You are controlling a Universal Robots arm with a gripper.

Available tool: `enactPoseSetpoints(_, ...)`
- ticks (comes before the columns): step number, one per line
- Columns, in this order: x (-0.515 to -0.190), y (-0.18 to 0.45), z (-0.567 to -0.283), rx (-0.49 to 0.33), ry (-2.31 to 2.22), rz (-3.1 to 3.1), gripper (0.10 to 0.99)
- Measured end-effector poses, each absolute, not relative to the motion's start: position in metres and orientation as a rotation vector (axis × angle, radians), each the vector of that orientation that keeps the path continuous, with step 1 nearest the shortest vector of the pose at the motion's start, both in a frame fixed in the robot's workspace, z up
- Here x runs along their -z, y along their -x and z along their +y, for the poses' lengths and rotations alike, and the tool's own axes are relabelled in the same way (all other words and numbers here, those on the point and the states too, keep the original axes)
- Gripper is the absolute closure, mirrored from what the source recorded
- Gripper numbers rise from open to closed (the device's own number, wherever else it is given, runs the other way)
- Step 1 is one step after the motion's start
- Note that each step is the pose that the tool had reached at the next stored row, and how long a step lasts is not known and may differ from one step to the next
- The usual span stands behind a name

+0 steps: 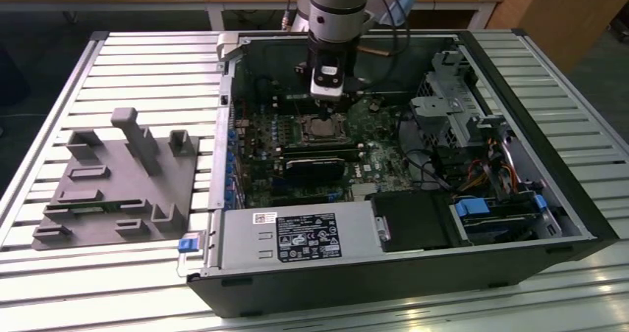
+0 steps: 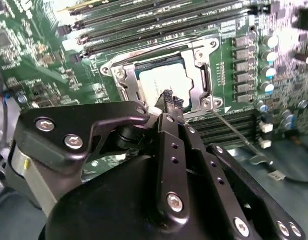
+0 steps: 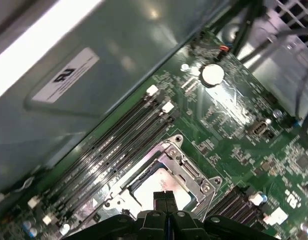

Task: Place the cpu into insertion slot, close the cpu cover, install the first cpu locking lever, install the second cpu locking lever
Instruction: 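Close the cpu cover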

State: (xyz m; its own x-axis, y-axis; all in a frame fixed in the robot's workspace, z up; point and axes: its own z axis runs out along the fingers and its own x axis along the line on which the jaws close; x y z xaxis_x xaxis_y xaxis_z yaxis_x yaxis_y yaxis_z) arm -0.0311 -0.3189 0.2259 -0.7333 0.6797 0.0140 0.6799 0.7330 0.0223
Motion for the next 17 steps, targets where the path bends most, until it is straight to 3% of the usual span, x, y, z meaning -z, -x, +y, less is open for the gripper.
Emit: enactPoseSetpoints(17,-0.2257,0.0311,-0.3189,0.039,0.682,-3.057,0.98)
